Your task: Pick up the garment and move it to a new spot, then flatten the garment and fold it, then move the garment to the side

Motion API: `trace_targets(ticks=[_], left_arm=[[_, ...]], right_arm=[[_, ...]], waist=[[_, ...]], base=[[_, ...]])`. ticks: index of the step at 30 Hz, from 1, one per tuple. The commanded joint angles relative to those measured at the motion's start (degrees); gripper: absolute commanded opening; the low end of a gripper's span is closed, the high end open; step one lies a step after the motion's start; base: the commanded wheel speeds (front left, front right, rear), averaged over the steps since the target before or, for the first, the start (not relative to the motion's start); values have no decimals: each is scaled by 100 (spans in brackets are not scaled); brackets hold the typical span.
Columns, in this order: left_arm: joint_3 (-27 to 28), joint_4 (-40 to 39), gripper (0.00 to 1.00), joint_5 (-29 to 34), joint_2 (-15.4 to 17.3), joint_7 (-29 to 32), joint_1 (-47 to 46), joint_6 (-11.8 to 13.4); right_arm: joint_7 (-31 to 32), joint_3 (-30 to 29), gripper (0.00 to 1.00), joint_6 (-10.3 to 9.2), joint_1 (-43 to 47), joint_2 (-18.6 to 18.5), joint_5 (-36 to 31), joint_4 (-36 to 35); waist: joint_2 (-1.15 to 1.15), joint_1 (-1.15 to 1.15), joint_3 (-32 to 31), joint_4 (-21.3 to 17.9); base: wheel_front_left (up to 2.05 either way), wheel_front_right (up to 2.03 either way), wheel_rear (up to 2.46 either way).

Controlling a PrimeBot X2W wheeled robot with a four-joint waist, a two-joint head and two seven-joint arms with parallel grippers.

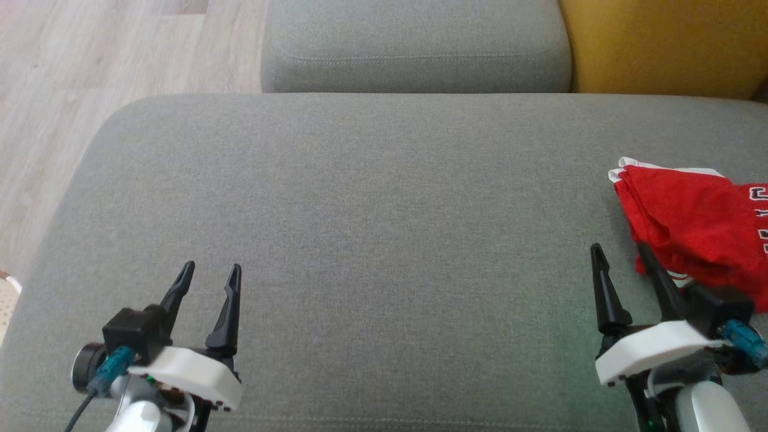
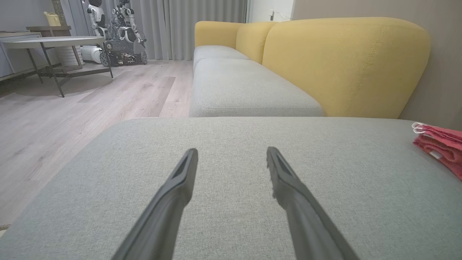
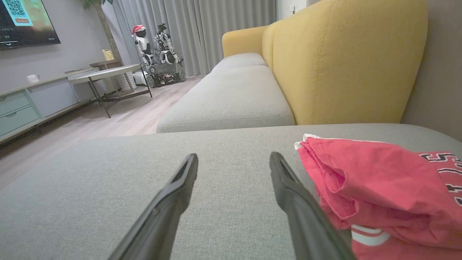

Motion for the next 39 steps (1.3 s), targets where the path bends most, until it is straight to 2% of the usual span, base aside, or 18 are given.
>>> trace_targets(ticks=[1, 39], left_arm=[[217, -173, 100, 22, 164, -22, -224, 38], [138, -115, 100, -7, 202, -31, -356, 118]], right_arm=[[39, 100, 100, -5, -123, -16, -28, -252], [137, 71, 100, -5, -105, -16, -43, -302]], waist=[[0, 0, -24, -12], [0, 0, 13, 30]], base=[[0, 0, 0], [0, 0, 0]])
